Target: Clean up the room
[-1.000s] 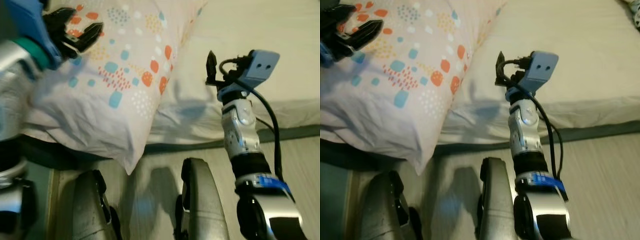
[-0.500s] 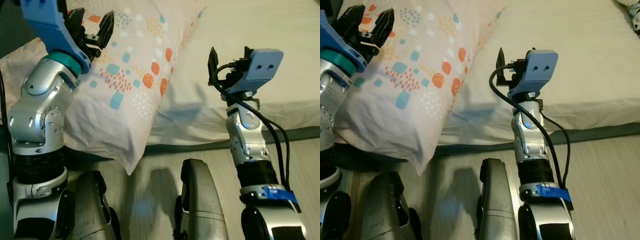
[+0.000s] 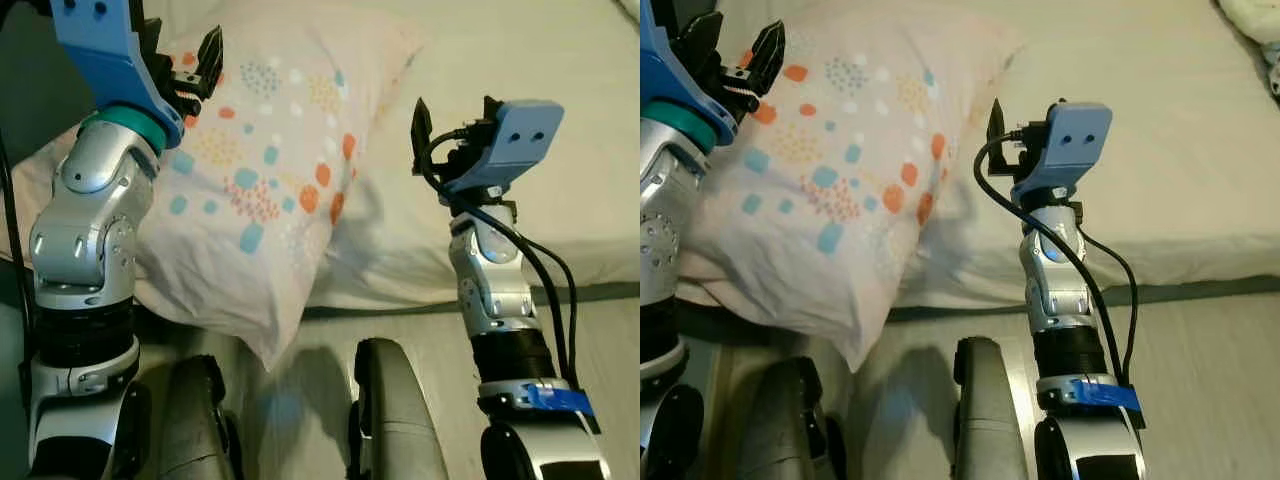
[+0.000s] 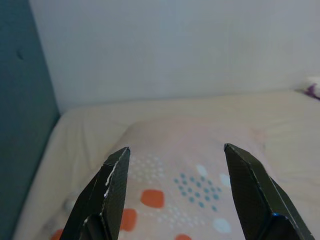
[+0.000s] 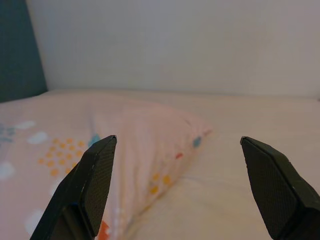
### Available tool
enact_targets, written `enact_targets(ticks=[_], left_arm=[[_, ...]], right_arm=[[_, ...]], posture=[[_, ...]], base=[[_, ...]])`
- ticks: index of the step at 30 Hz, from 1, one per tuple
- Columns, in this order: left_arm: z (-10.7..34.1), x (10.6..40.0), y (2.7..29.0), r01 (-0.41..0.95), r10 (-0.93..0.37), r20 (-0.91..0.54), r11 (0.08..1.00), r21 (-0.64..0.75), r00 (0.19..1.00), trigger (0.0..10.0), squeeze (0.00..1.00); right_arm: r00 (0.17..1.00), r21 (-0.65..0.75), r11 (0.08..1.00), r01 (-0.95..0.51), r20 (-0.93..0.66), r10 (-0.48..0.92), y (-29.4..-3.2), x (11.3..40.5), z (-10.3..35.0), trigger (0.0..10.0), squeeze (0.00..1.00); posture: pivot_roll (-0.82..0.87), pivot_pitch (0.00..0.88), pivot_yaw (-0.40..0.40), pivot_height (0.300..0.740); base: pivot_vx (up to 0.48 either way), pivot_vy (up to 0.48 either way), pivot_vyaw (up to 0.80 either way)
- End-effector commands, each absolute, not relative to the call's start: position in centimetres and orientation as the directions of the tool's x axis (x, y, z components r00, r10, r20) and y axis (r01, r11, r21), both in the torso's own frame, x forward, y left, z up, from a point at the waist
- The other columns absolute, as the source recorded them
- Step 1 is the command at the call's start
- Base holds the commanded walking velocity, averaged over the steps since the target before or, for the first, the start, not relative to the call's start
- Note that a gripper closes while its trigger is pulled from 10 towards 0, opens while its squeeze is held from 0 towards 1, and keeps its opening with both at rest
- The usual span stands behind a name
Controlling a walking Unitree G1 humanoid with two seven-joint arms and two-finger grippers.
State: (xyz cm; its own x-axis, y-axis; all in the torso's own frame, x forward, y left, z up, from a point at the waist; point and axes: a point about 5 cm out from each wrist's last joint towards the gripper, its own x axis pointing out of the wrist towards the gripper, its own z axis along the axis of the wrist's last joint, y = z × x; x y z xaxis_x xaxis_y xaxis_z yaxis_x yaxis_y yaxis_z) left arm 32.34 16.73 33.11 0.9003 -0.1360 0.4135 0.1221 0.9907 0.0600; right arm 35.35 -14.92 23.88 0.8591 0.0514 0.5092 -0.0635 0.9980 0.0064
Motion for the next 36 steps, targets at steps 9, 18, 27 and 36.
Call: enact_targets(ticks=[9,18,27,36], left_arm=[[33.3,32.4,16.2,0.121,-0.144,0.428,0.989,0.08,0.892,10.0,0.0],[33.0,32.4,16.0,0.136,-0.157,0.422,0.988,0.078,0.893,10.0,0.0],[30.7,33.1,15.9,0.138,-0.159,0.321,0.987,0.087,0.934,10.0,0.0],[28.5,33.8,16.2,0.11,-0.136,0.227,0.986,0.124,0.964,10.0,0.0]], right_arm=[[0.87,0.005,0.999,-0.051,0.491,0.042,-15.3,34.9,23.5,10.0,0.0],[0.873,0.006,0.999,-0.047,0.486,0.038,-15.4,34.9,23.5,10.0,0.0],[0.902,0.038,0.999,-0.038,0.431,0.017,-15.6,34.9,21.9,10.0,0.0],[0.943,0.132,0.991,-0.026,0.332,-0.019,-15.7,35.1,19.6,10.0,0.0]], posture=[[0.0,0.182,-0.014,0.657],[0.0,0.179,-0.015,0.692],[-0.01,0.175,-0.013,0.732],[-0.01,0.174,-0.009,0.74]], base=[[0.0,0.0,0.0],[0.0,0.0,0.0],[0.0,0.0,0.0],[0.0,0.0,0.0]])
